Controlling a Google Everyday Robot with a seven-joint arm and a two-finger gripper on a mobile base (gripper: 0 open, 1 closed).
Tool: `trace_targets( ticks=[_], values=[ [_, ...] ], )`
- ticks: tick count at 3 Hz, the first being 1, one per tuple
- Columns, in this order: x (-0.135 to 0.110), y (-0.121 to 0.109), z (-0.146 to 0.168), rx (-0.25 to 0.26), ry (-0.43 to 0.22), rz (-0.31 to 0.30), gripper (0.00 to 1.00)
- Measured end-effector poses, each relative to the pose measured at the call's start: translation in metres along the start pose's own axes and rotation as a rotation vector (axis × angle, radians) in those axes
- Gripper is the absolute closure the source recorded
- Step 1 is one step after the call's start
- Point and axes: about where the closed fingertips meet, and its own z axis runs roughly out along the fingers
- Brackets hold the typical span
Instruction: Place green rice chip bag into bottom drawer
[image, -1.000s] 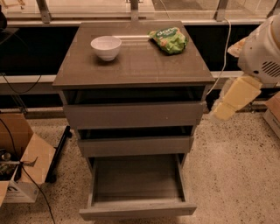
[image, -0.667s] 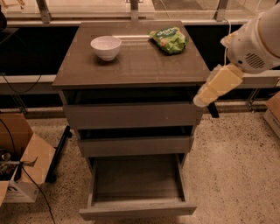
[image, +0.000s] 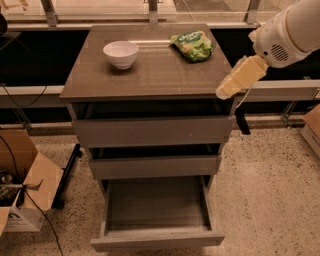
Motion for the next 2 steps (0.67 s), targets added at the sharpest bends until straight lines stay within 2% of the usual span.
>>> trace_targets(
  ticks=[1,2],
  values=[
    [0.003,0.002,0.001,-0.009,0.009,0.022,0.00],
    [-0.005,0.005,0.032,-0.017,0.002,0.074,0.00]
  ],
)
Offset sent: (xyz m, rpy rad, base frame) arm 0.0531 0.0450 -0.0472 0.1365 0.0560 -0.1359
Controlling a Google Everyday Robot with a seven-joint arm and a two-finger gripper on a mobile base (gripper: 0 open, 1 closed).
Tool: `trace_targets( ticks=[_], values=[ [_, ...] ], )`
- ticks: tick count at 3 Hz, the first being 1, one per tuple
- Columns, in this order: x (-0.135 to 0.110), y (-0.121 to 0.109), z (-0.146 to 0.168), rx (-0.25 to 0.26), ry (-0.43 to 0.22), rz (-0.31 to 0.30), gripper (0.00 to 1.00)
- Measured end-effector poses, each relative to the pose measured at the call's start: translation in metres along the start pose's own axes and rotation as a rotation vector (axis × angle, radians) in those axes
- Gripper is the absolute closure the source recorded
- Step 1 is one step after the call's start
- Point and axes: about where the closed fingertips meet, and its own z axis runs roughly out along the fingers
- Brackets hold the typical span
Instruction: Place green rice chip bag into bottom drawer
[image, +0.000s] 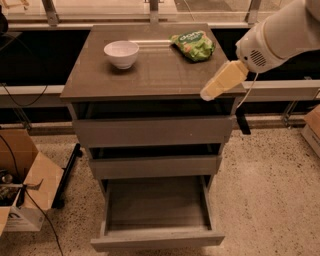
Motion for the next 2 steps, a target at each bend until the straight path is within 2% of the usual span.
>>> trace_targets(
  ticks=[1,2],
  values=[
    [-0.017,-0.010,0.043,0.004,-0.082,0.065,0.00],
    [-0.020,-0.035,0.087,0.024,-0.151,0.140,0.00]
  ],
)
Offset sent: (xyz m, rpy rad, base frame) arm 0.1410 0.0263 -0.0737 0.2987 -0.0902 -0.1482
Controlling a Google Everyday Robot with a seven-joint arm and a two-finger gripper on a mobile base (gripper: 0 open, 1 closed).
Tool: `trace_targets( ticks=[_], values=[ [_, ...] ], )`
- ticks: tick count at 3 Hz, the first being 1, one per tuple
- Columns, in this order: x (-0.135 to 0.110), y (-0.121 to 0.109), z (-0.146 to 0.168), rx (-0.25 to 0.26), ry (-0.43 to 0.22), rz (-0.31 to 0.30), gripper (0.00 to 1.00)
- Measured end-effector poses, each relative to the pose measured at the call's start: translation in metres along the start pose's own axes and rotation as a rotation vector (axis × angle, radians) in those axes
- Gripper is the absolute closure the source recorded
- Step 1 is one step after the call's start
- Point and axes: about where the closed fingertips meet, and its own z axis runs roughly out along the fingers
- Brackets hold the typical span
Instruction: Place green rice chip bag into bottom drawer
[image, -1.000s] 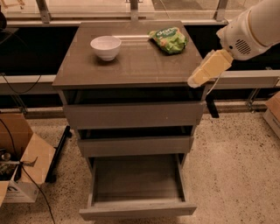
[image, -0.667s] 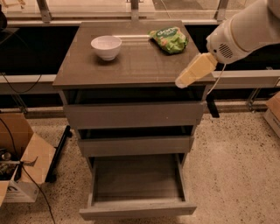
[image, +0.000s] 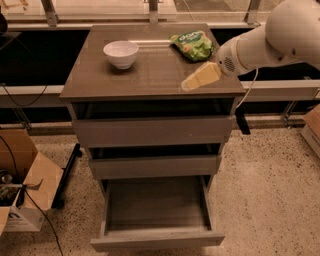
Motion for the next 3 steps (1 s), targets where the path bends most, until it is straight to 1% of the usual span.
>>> trace_targets(
  ticks=[1,2,3],
  values=[
    [0.014,-0.036,0.037,0.036,-0.081,0.116,0.00],
    [0.032,-0.079,0.065,0.071,-0.129,0.197,0.00],
    [0.051,-0.119,0.098,0.070,-0.143,0.223,0.00]
  ],
)
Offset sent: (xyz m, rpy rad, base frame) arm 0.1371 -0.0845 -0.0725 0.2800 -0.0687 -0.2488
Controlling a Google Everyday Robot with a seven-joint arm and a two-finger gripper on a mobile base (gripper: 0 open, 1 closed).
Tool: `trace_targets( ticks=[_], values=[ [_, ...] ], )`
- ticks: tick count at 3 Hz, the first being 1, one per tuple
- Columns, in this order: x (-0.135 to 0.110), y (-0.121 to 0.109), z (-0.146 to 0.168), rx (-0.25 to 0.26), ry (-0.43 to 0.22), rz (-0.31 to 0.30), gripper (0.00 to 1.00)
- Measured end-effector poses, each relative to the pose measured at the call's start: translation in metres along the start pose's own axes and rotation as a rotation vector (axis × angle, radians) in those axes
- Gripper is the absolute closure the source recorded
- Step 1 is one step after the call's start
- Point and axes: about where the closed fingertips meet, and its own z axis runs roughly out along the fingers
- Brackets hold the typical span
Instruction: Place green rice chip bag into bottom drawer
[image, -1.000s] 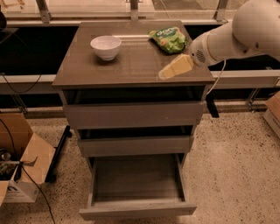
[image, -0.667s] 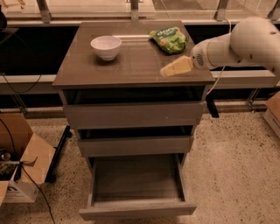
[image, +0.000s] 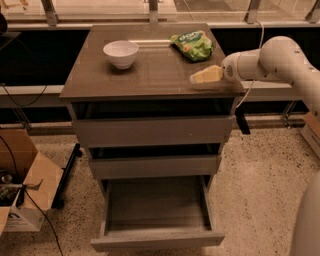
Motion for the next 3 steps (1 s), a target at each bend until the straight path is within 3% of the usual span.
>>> trace_targets(
  ticks=[1,2,3],
  values=[
    [-0.023,-0.024,-0.004,0.030,-0.054,-0.001,0.00],
    [-0.020,-0.019,0.005,0.035,-0.047,0.017,0.00],
    [-0.030,-0.016,0.026,0.096,-0.068,0.023,0.00]
  ],
)
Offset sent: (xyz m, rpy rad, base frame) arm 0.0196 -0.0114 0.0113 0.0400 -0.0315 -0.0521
